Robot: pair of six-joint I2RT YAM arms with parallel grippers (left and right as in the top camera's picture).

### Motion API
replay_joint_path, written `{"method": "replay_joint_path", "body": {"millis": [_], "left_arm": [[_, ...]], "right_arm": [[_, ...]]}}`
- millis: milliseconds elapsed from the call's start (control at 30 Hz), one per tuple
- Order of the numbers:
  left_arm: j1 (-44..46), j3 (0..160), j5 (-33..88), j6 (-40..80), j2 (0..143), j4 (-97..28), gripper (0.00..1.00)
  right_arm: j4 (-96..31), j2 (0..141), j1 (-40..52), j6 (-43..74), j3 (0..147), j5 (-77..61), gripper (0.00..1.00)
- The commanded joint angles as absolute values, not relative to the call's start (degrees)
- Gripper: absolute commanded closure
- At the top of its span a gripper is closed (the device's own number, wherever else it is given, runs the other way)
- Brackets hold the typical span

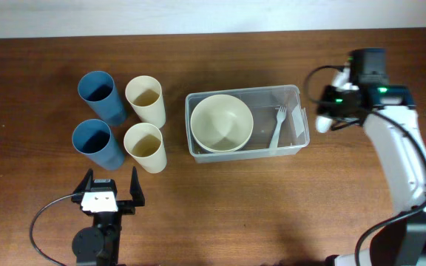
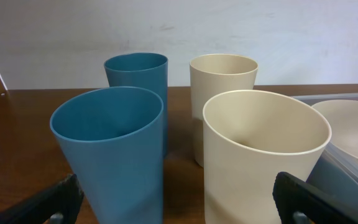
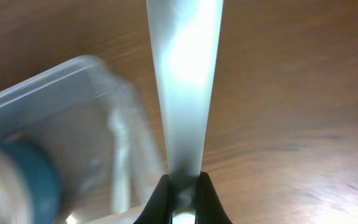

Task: Pack container
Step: 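Lift the spoon with the right gripper and lower it into the container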

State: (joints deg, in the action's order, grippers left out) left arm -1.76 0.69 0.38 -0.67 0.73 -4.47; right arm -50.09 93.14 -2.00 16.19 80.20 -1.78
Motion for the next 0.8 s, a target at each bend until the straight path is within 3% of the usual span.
{"method": "replay_joint_path", "body": {"millis": [0,767], "left_arm": [[-2.1,0.5,0.2,-1.7,0.4,-4.8,0.00],[-2.1,0.5,0.2,-1.7,0.4,-4.8,0.00]], "right_arm": [[-48.5,92.1,2.9,13.7,81.3,-1.5,0.96],[-44.1,102.1,8.6,9.0,81.1,-4.5,0.96]]}}
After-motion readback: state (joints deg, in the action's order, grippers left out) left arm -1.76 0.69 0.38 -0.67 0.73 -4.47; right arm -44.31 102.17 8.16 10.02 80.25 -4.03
